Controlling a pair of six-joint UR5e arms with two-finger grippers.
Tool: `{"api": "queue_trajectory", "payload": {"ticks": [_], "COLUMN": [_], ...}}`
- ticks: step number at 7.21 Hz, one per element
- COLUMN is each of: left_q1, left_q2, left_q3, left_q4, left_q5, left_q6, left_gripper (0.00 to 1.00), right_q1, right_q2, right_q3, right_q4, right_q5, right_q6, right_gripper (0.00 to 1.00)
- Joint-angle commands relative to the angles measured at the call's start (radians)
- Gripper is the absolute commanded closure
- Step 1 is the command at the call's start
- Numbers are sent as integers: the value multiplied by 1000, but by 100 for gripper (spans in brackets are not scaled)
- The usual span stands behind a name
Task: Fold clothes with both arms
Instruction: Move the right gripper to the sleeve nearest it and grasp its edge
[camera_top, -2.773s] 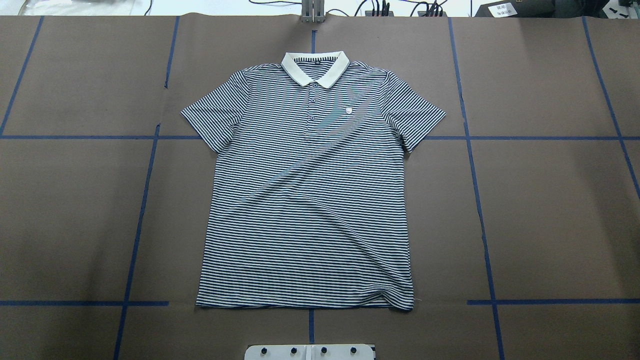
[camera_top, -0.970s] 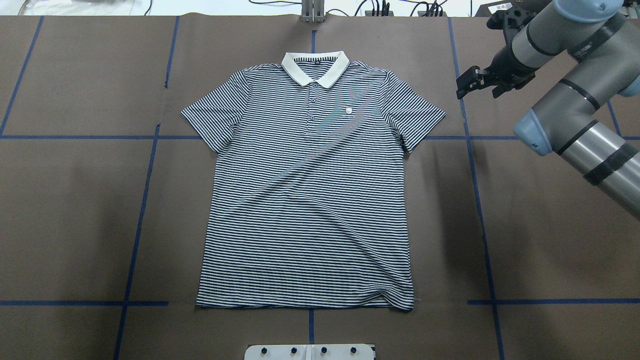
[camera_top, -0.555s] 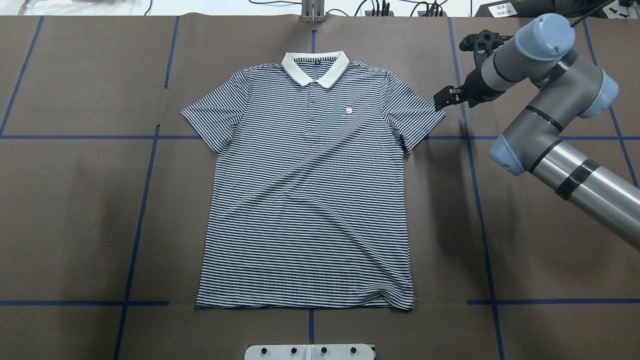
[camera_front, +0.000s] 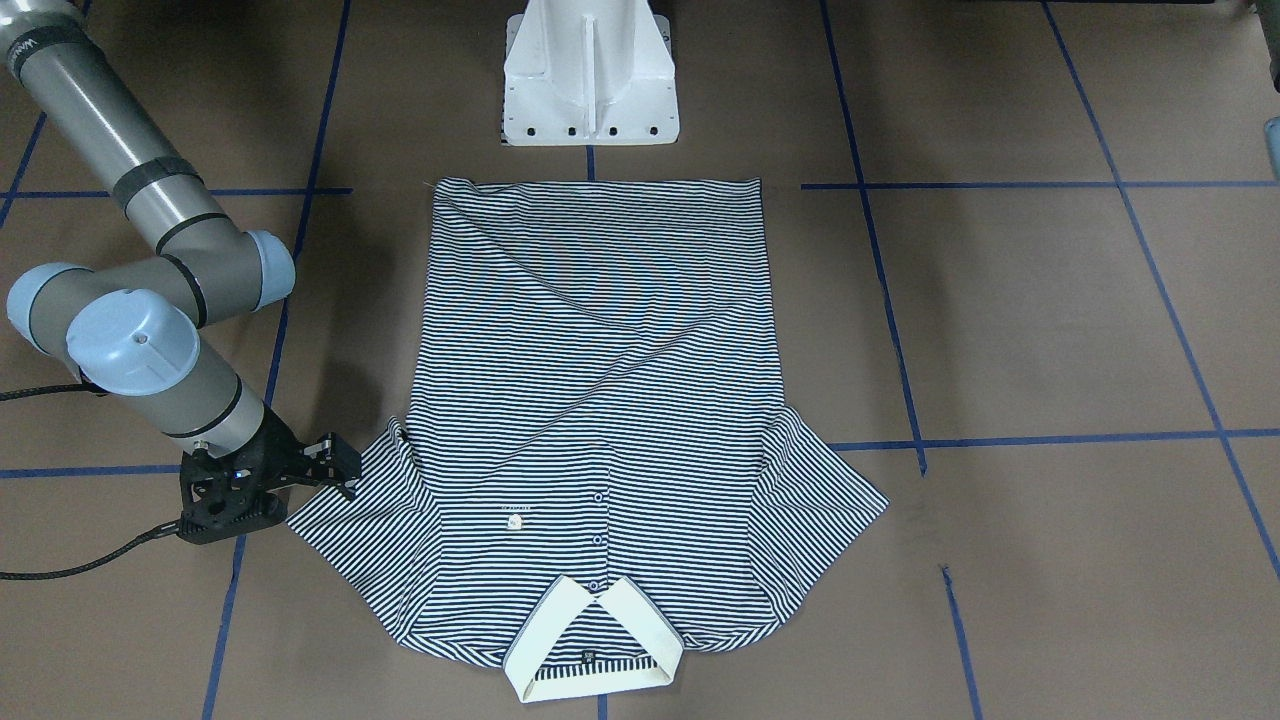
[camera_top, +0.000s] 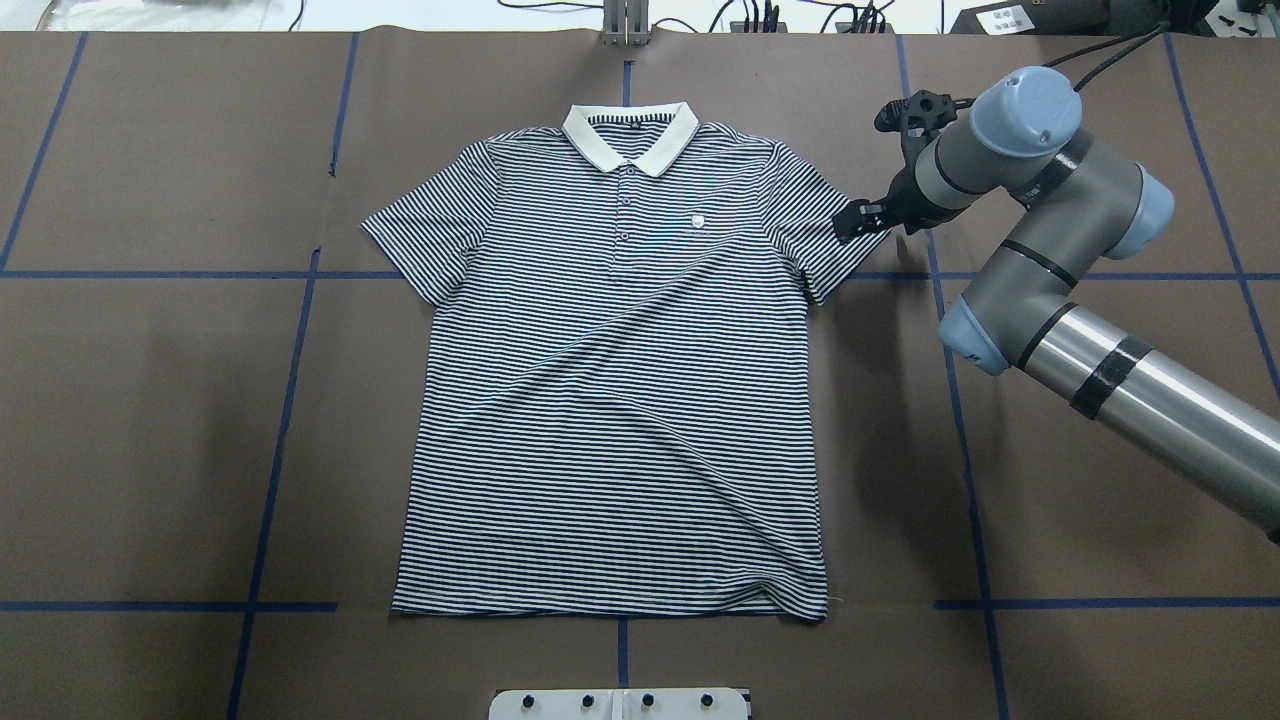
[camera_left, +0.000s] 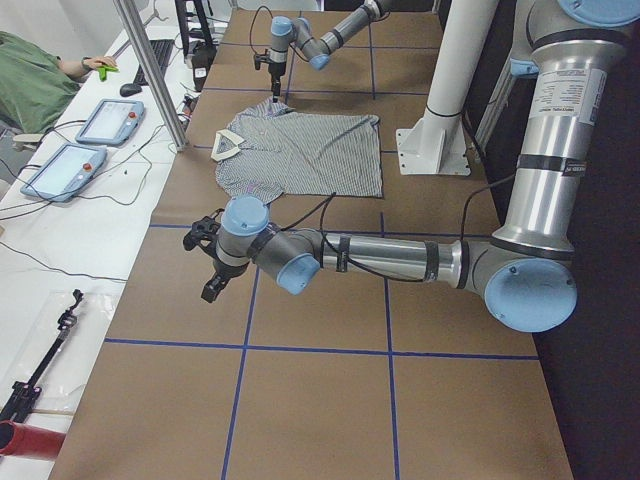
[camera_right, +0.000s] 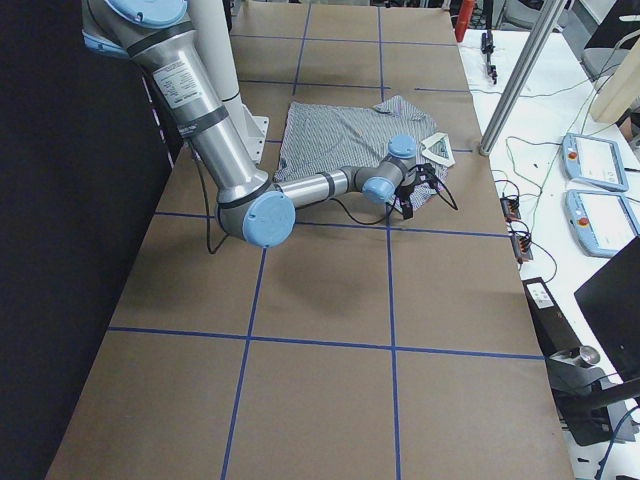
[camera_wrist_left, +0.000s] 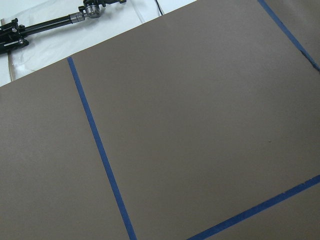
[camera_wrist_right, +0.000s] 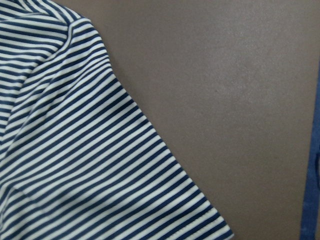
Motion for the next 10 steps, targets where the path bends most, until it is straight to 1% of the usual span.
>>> {"api": "queue_trajectory", "payload": {"ticks": [1, 2, 3, 5, 6, 7, 10], "left_q1": [0, -1, -2, 0, -1, -2, 0], "left_q2": [2, 2, 2, 3, 2, 2, 2], "left_q3": [-1, -1, -1, -1, -2, -2, -4], "left_q4": [0, 0, 0, 0, -2, -2, -2], "left_q5": [-1, -1, -1, -1, -1, -1, -1], "left_q6": [0, 0, 2, 2, 2, 2, 0], "left_gripper": [0, 0, 0, 0, 0, 0, 0], "right_q1": [-1, 2, 2, 2, 2, 2, 2], "right_q2": [1, 3, 4, 15, 24, 27, 49], "right_q3": [-20, -22, -22, -22, -22, -22, -9], "right_q4": [-1, -1, -2, -8, -10, -10, 4], "right_q5": [-19, -19, -20, -20, -20, -20, -17], "right_q6": [-8, -7, -8, -8, -10, -10, -5], "right_gripper": [4, 7, 22, 71, 88, 100, 100]}}
